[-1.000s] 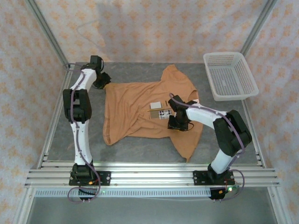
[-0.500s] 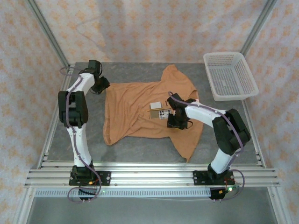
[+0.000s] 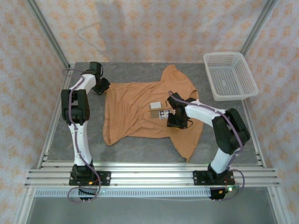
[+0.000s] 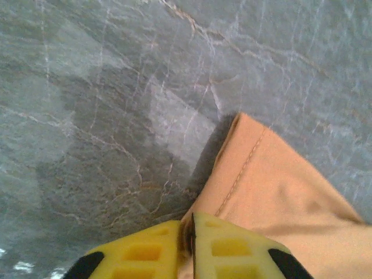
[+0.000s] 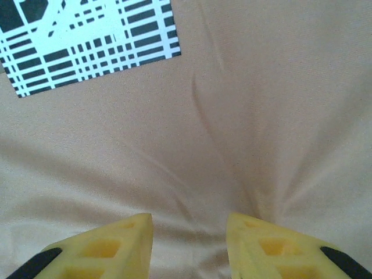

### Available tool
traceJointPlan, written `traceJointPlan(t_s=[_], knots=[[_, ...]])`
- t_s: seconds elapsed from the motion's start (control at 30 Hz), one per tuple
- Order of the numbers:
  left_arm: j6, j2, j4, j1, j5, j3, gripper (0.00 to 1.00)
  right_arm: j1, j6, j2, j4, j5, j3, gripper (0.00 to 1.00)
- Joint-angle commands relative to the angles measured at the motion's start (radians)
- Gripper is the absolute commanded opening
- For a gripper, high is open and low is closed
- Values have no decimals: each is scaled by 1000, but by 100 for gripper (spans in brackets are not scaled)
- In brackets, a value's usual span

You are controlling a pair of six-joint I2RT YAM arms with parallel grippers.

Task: Fold the inside-out t-shirt

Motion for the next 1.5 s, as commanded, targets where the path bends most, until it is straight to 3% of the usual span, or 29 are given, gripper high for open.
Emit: traceJointPlan(t_s=[0.0, 0.43, 0.8, 0.97, 1.0, 1.07, 1.1, 1.17, 1.23, 1.4, 1.47], knots=[[13, 16, -41, 2, -25, 49, 3, -6, -14, -24, -41, -3, 24, 38], [2, -7, -146, 7, -13, 234, 0, -8, -18, -24, -47, 3, 29, 38], [-105, 311, -255, 41, 71, 725, 0, -8, -37, 14, -47, -8, 4, 35], [-122, 396, -224, 56, 96, 814, 0, -8, -44, 22, -45, -31, 7, 35], [-123, 392, -205, 62, 102, 816, 3, -7, -44, 18, -39, -40, 4, 35], [-108, 363, -202, 70, 110, 822, 28, -7, -39, 2, -29, -66, 1, 35], [-88, 334, -217, 69, 104, 821, 33, -7, -36, -14, -22, -81, 2, 36], [-47, 250, -254, 63, 84, 772, 40, -7, -26, -55, -13, -85, 15, 39], [-8, 125, -286, 49, 39, 614, 41, -9, -11, -102, 6, -77, 26, 42], [-49, -425, 42, -13, 9, -271, 35, -51, 33, -172, 30, 14, 8, 50], [-84, -554, 140, -55, 38, -495, 35, -98, 39, -170, 18, 47, -5, 51]])
